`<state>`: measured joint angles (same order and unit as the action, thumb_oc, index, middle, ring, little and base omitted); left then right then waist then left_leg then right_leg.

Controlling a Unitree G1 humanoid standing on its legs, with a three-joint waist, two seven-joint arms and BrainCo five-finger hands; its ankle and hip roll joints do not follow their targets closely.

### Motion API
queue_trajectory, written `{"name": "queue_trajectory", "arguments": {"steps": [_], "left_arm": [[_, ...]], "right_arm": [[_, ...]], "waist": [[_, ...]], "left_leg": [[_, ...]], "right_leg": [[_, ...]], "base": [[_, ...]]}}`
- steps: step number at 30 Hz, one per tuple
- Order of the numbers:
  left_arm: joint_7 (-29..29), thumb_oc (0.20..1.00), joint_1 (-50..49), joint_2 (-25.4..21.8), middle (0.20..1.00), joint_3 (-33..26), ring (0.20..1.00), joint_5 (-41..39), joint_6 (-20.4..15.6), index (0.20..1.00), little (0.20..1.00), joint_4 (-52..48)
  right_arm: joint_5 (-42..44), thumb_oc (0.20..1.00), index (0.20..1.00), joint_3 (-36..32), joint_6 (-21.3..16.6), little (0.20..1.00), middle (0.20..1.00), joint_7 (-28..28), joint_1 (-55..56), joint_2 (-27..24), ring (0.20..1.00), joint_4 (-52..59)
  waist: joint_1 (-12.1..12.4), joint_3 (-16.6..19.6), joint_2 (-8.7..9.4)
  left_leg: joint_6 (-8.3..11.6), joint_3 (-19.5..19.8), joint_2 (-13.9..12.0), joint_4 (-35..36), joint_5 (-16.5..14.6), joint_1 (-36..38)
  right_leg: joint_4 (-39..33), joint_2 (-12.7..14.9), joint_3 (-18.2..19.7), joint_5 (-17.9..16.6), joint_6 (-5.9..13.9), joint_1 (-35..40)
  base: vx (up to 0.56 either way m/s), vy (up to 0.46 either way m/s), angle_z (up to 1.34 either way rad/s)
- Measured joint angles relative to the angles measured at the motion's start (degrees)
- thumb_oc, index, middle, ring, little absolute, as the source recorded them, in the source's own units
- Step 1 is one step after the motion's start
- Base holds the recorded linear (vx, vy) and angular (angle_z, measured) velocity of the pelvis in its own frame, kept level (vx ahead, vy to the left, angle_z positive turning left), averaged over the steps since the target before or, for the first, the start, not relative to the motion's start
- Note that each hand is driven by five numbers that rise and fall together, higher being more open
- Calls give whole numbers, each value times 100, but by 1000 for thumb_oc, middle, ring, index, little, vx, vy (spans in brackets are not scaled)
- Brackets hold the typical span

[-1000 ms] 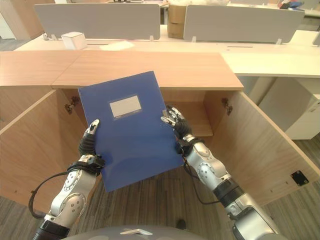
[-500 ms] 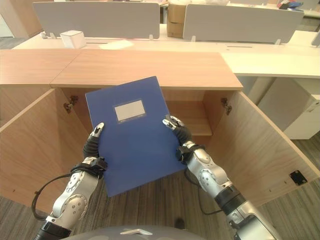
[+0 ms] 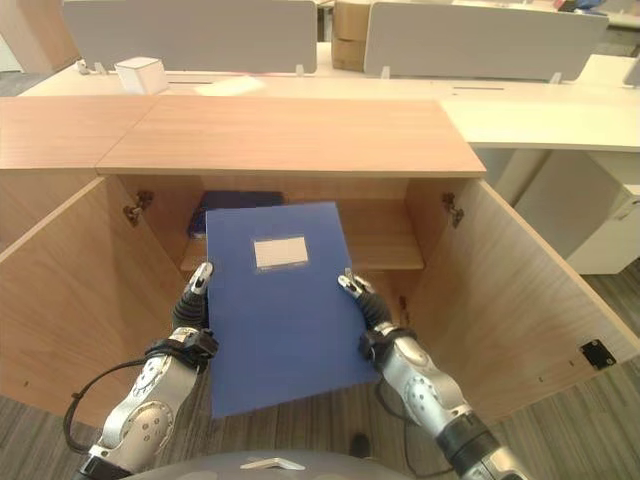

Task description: Put the empty folder in the office cabinet

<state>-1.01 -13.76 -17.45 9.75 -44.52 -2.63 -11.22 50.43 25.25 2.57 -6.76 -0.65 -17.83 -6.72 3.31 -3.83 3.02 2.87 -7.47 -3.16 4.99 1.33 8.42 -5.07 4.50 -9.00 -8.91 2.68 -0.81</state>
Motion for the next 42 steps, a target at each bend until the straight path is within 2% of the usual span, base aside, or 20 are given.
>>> {"name": "queue_trajectory", "arguments": {"steps": [2,3,4,7,10,14,16,18,22,23,24,25,26,27,29,37,42], "left_arm": [[6,1000,-249,36,1000,-329,1000,656,-64,1000,1000,327],[8,1000,-306,-64,1000,-479,1000,1159,-165,1000,1000,880],[-29,1000,-322,-149,1000,-585,1000,1406,-108,1000,1000,1312],[-63,1000,-511,-161,1000,-708,1000,1874,13,1000,1000,2052],[-63,1000,-426,-162,1000,-715,1000,2598,63,1000,1000,2778],[-75,1000,-414,-164,1000,-693,1000,3139,167,1000,1000,3375],[-116,1000,-362,-204,1000,-631,1000,3163,200,1000,1000,3486],[-183,1000,-178,-253,1000,-446,1000,3252,186,1000,1000,3604],[-297,1000,88,-256,1000,-211,1000,3252,127,1000,1000,3607],[-351,1000,362,-240,1000,-48,1000,3251,68,1000,1000,3594],[-372,1000,430,-228,1000,-22,1000,3251,46,1000,1000,3597],[-474,1000,459,-239,1000,34,1000,3252,-20,1000,1000,3594],[-609,1000,583,-282,1000,121,1000,3252,-98,1000,1000,3580],[-609,1000,583,-282,1000,121,1000,3252,-98,1000,1000,3580],[-753,1000,834,-178,1000,168,1000,3248,-142,1000,1000,3608],[-986,1000,952,-173,1000,204,1000,3382,-234,1000,1000,3881],[-1091,1000,996,-281,1000,247,1000,3478,-275,1000,1000,4054]], "right_arm": [[-222,200,200,-365,-2,200,200,11,370,-23,200,-100],[-336,200,200,-550,4,200,200,28,472,-34,200,-309],[-453,200,200,-601,26,200,200,101,430,-64,200,-473],[-664,200,200,-659,156,200,200,189,410,-119,200,-769],[-704,200,200,-651,165,200,200,236,269,-26,200,-1002],[-695,200,200,-508,158,200,200,297,-134,60,200,-1222],[-664,200,200,-445,148,200,200,344,-371,130,200,-1252],[-642,200,200,-305,112,200,200,414,-838,187,200,-1376],[-632,200,200,-263,62,200,200,548,-1306,218,200,-1427],[-550,200,200,-285,-97,200,200,680,-1819,228,200,-1437],[-499,200,200,-286,-123,200,200,742,-1929,242,200,-1440],[-463,200,200,-292,-207,200,200,804,-1991,300,200,-1482],[-412,200,200,-342,-402,200,200,938,-2275,363,200,-1645],[-412,200,200,-342,-402,200,200,938,-2275,363,200,-1645],[-319,200,200,-509,-546,200,200,1267,-2784,453,200,-1893],[-73,200,200,-797,-1108,200,200,1621,-2962,637,200,-2063],[-19,200,200,-1078,-1166,200,200,1808,-3757,556,200,-3028]], "waist": [[54,-114,-8],[64,-129,22],[56,-229,43],[84,-481,56],[133,-508,43],[269,-615,70],[283,-673,119],[331,-876,172],[396,-1151,167],[433,-1521,159],[509,-1644,152],[535,-1657,148],[528,-1695,228],[528,-1695,228],[553,-1952,184],[615,-1976,169],[693,-1978,162]], "left_leg": [[11,9,1,0,8,-99],[12,42,4,1,22,-310],[23,54,7,-10,74,-418],[43,87,-5,-36,205,-526],[48,73,-36,-39,204,-547],[95,43,-46,-31,183,-644],[100,46,-42,-54,227,-806],[117,94,-34,-84,332,-1124],[142,225,-16,-147,428,-1527],[165,300,-9,-143,559,-1770],[183,317,-36,-120,572,-1786],[190,308,-59,-187,559,-1979],[204,324,-58,-308,522,-2214],[204,324,-58,-308,522,-2214],[227,332,-68,-282,600,-2389],[204,334,-87,-223,594,-2363],[201,412,-53,-289,598,-2610]], "right_leg": [[-4,6,-18,-15,23,-84],[-6,24,-56,-17,25,-269],[-4,31,-78,-24,31,-385],[-2,24,-121,-100,74,-473],[-7,-8,-112,-97,71,-512],[-9,-18,-113,-96,72,-601],[-5,-9,-114,-93,67,-786],[4,3,-125,-134,127,-1081],[-2,24,-169,-266,196,-1385],[30,21,-200,-386,195,-1610],[26,-2,-221,-389,189,-1629],[5,1,-262,-387,198,-1729],[1,-2,-283,-325,121,-1955],[1,-2,-283,-325,121,-1955],[32,-19,-288,-426,178,-2139],[32,-33,-294,-492,51,-2142],[31,20,-379,-493,54,-2311]], "base": [[-133,-49,7],[-58,-26,12],[-59,-26,11],[-11,-19,6],[-3,-5,-3],[-136,-21,-2],[-179,-28,-2],[-150,-32,8],[-74,-22,21],[-125,-41,15],[-158,-42,13],[-124,-44,2],[-36,-19,1],[-3,-18,4],[-1,0,2],[3,1,-1],[-47,-8,11]]}}
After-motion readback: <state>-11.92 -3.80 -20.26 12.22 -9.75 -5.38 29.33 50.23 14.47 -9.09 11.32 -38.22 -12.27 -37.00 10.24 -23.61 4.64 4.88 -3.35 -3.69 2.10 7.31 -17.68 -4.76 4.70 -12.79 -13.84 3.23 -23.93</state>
